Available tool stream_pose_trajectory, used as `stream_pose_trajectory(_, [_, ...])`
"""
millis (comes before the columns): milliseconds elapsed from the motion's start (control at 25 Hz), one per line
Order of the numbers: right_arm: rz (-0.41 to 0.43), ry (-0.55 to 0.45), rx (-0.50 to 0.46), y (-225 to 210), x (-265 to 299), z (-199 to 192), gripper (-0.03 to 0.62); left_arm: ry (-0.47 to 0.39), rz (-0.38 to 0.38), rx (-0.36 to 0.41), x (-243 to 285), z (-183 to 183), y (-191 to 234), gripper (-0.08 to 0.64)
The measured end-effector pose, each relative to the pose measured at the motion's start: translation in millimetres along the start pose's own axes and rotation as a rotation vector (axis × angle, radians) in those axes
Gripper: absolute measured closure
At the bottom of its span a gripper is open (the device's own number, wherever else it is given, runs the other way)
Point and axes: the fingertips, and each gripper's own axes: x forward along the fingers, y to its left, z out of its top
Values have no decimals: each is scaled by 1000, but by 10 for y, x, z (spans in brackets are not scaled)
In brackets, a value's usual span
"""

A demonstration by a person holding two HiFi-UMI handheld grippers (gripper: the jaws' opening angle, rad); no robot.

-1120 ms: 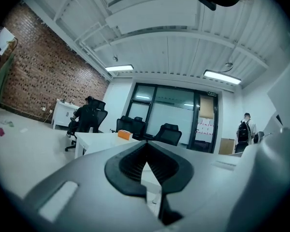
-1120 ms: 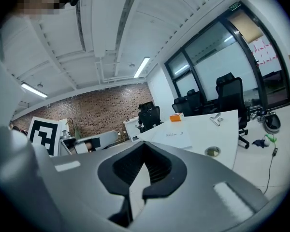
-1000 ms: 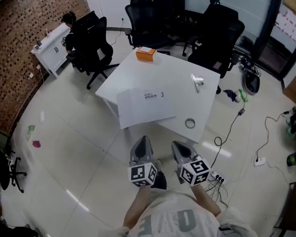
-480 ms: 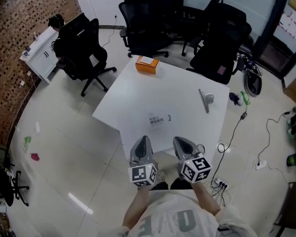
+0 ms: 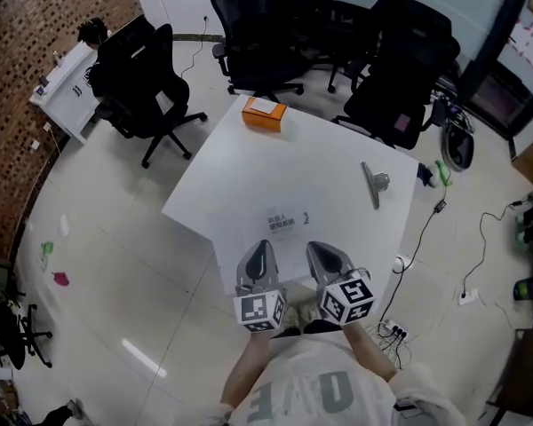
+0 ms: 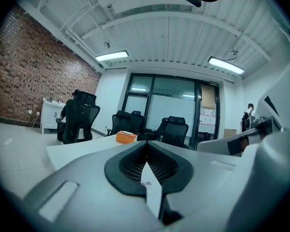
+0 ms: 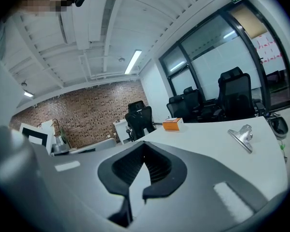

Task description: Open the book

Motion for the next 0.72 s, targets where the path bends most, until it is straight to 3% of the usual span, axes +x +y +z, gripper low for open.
stream_pose_trajectory(160, [-64, 70, 12, -271, 105, -212, 591, -17, 28, -16, 39, -14, 50, 549])
stream_pose_trajectory(320, [-138, 152, 22, -624, 148, -526, 592, -15, 14, 21, 82, -128, 13, 549])
stream_pose_trajectory(360, [-145, 190, 31, -697, 171, -644, 566, -8, 11, 26, 92, -169, 10, 549])
stream_pose_trajectory(400, [-152, 230, 43, -767, 189, -770, 475, 0, 9, 30, 102, -211, 0, 549])
stream_pose_trajectory(440, [-162, 266, 54, -840, 195, -891, 456, 11, 6, 38, 115, -254, -19, 549])
stream_pose_trajectory(720, [-239, 440, 91, -1191, 126, -1456, 431, 62, -4, 72, 197, -407, -112, 549])
